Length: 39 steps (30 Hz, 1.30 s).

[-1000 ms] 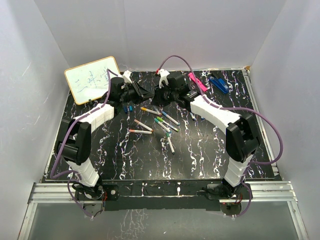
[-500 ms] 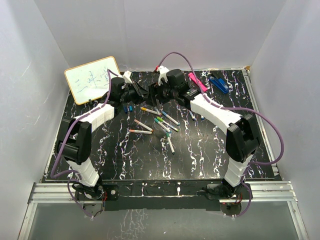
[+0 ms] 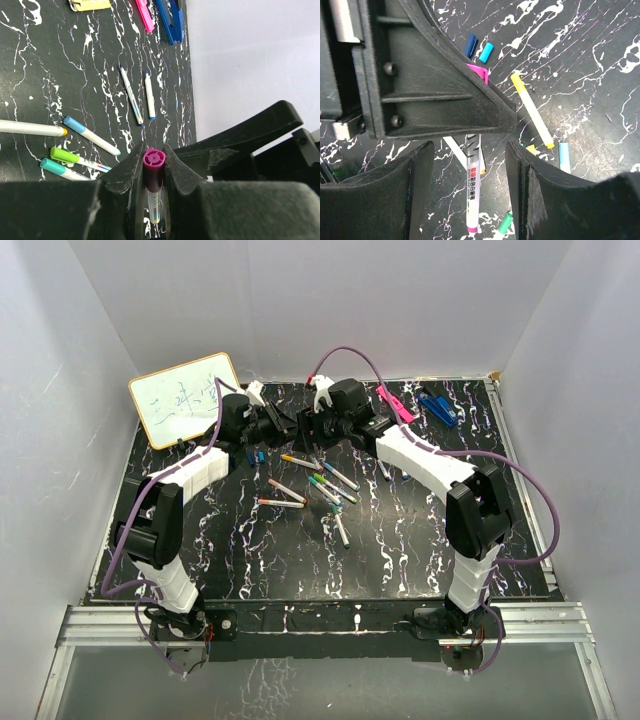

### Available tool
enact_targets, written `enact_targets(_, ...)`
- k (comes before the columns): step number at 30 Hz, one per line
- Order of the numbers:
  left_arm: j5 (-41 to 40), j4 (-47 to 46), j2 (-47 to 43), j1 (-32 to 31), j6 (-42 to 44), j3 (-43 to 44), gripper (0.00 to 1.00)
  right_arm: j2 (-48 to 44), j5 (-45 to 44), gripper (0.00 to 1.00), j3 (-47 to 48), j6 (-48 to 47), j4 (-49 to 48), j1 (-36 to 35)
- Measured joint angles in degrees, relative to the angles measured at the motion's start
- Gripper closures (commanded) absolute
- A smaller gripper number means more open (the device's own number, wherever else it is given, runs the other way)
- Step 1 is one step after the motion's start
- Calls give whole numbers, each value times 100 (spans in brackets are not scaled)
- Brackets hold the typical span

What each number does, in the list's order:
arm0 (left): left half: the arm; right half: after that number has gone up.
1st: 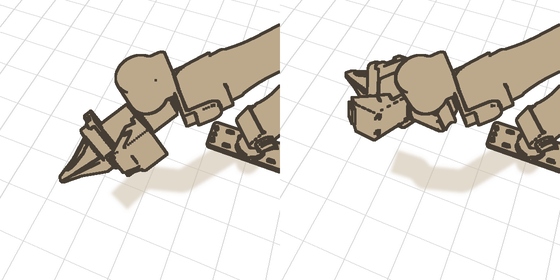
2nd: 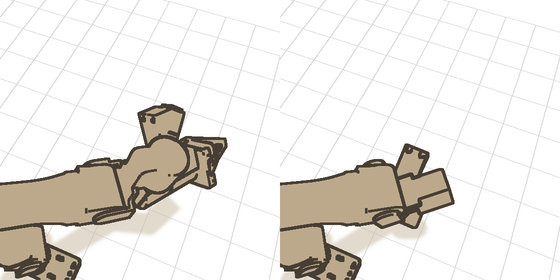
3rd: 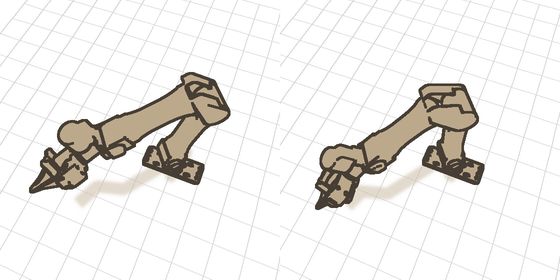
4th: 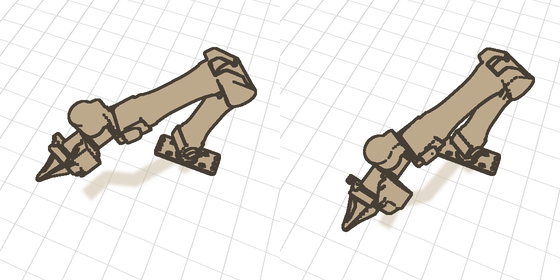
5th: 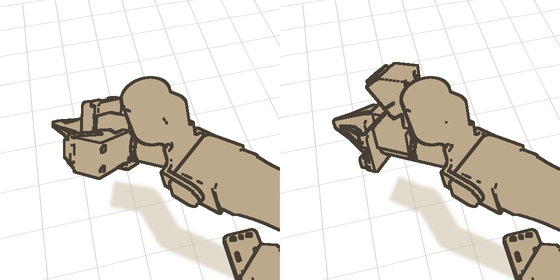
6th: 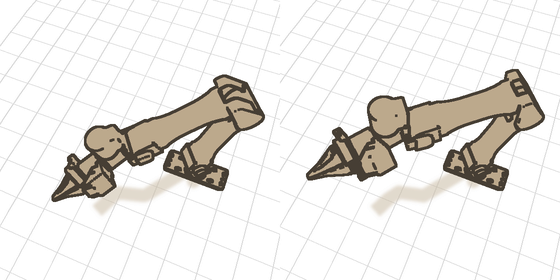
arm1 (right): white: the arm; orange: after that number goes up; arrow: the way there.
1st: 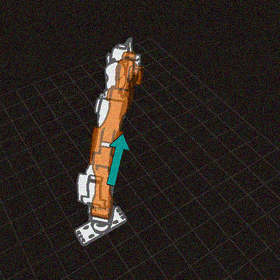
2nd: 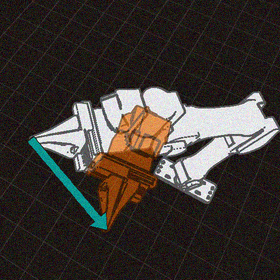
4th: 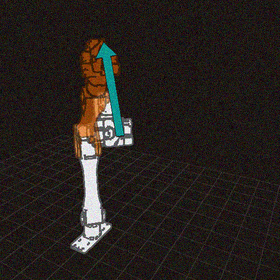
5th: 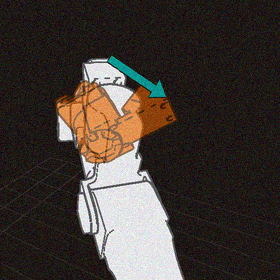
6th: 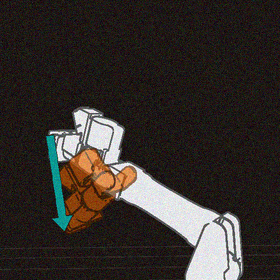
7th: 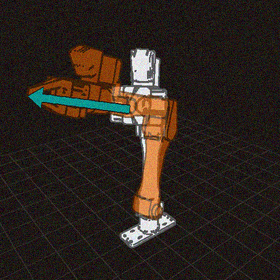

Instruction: Open the pen caps

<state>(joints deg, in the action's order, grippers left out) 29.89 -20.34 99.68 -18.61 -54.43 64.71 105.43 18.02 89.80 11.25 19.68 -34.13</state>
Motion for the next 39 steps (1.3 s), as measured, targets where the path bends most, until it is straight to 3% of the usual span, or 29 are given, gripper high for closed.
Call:
enact_targets(12, 2, 26, 0, -90, 2, 35, 100, 107, 50, 70, 20, 17, 28, 0)
enact_targets(21, -68, 114, 0, -101, 50, 35, 100, 245, 98, 100, 142, 20, 96, 13)
enact_targets(31, -299, 581, 17, -111, 195, 286, 100, 267, 37, 100, 157, -17, 105, 11)
enact_targets(36, -256, 1139, 470, -131, 380, 1088, 100, 50, -317, 100, -136, -68, -203, 70)
enact_targets(39, -372, 1137, 951, -50, 433, 1773, 100, -424, -339, 100, -741, -72, 111, 127)
